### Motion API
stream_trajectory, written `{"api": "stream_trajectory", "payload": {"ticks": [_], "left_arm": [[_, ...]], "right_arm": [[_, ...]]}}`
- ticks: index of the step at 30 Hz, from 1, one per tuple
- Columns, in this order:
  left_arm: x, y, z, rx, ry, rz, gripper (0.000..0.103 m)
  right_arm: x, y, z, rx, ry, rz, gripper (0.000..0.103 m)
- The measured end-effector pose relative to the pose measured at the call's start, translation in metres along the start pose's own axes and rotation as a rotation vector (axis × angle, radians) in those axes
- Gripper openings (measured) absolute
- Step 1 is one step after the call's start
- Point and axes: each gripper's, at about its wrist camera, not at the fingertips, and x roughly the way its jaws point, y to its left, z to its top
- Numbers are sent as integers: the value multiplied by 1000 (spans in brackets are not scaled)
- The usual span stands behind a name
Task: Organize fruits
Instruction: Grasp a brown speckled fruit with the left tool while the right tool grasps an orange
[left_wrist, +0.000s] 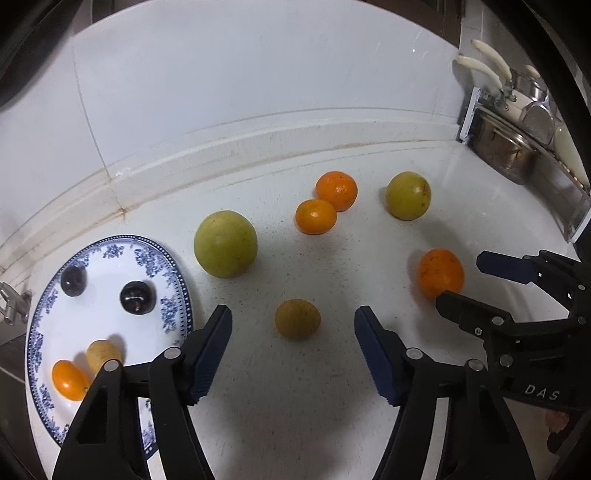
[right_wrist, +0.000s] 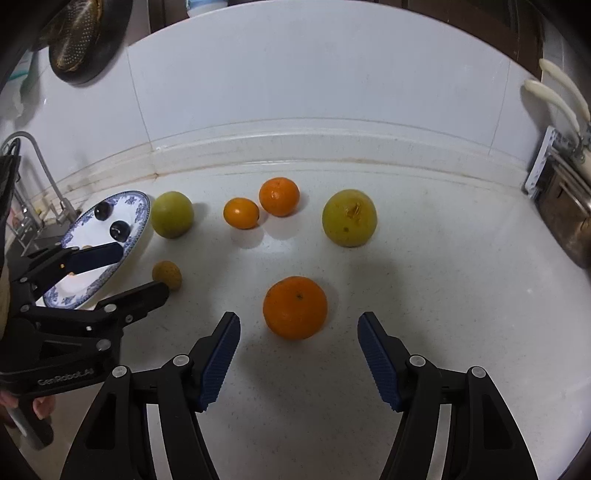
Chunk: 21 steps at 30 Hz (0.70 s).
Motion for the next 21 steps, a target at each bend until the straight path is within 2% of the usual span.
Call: {"api": "stream_trajectory", "payload": {"ticks": [2, 4, 8, 13, 17, 21], "left_arm": [[6, -1, 1, -3, 11, 3, 62], [12, -2, 2, -6, 23, 6, 55], [19, -1, 3, -16, 49, 0, 47], [24, -2, 3, -18, 64, -17, 30], [25, -1, 3, -20, 63, -19, 29], [18, 0, 2, -21, 52, -23, 28]], "right_arm": [[4, -1, 1, 3, 9, 1, 66], [8, -2, 3, 10, 14, 5, 66], [16, -3, 4, 17, 31, 13, 62], [25, -3, 4, 22, 48, 23, 56], [28, -2, 4, 21, 56, 43, 43], [26, 2, 4, 5, 39, 35, 42]]}}
